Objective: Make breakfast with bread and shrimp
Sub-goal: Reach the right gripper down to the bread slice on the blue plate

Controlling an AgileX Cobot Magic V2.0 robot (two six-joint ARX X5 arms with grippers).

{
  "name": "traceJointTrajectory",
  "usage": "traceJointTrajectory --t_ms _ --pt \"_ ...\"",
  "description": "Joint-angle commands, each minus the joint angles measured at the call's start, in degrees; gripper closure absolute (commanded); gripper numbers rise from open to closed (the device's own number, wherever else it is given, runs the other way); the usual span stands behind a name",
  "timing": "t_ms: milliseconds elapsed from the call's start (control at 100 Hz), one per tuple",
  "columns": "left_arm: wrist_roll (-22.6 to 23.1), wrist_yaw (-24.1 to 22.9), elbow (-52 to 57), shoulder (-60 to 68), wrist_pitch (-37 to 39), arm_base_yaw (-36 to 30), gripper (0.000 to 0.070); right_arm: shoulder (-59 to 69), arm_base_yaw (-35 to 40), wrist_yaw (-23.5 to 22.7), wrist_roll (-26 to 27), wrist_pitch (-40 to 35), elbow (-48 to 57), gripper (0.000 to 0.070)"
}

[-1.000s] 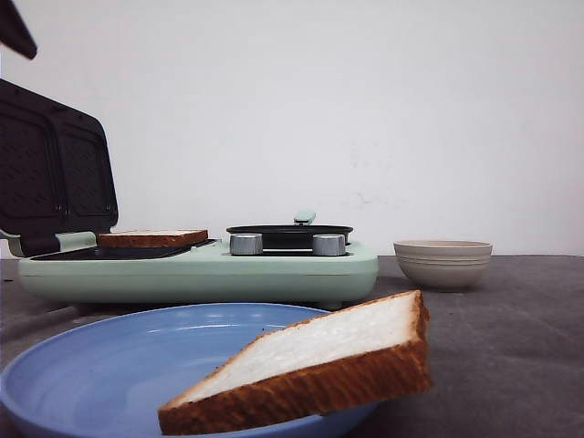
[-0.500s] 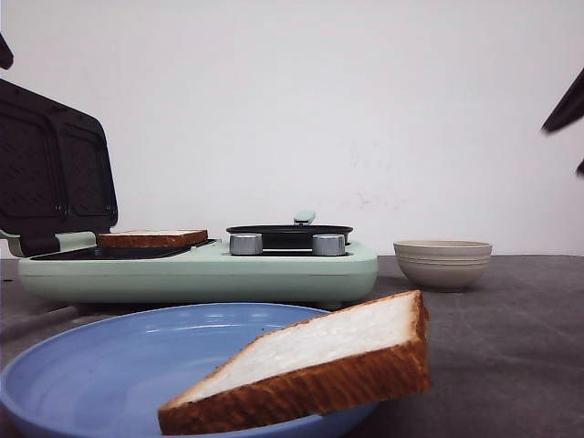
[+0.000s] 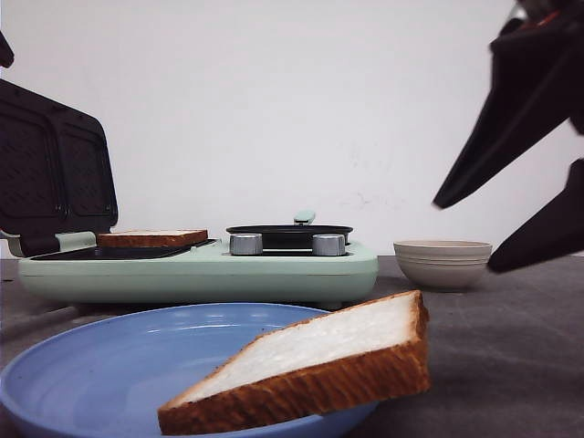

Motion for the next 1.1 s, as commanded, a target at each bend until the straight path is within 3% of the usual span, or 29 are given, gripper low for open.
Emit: traceJointTrajectory --t_ms 0,980,1050,1090 --pt "-0.13 0.31 0.17 0.04 0.57 -0.11 0.0 1.84 1.4 -0.13 0.42 1.2 0.28 0.0388" --pt "-0.11 0.31 0.17 -0.17 0.68 -0.11 0.0 16.61 9.81 0.11 0.57 10.54 0.28 0.0362" --pt "-0.11 0.31 0.17 -0.17 0.68 -0.11 0.0 16.98 9.99 0.2 0.55 10.86 0.28 0.0376" --pt "-0.11 0.31 0.17 -0.17 0.68 -0.11 0.0 17.07 10.05 0.33 0.57 11.13 0.28 0.0434"
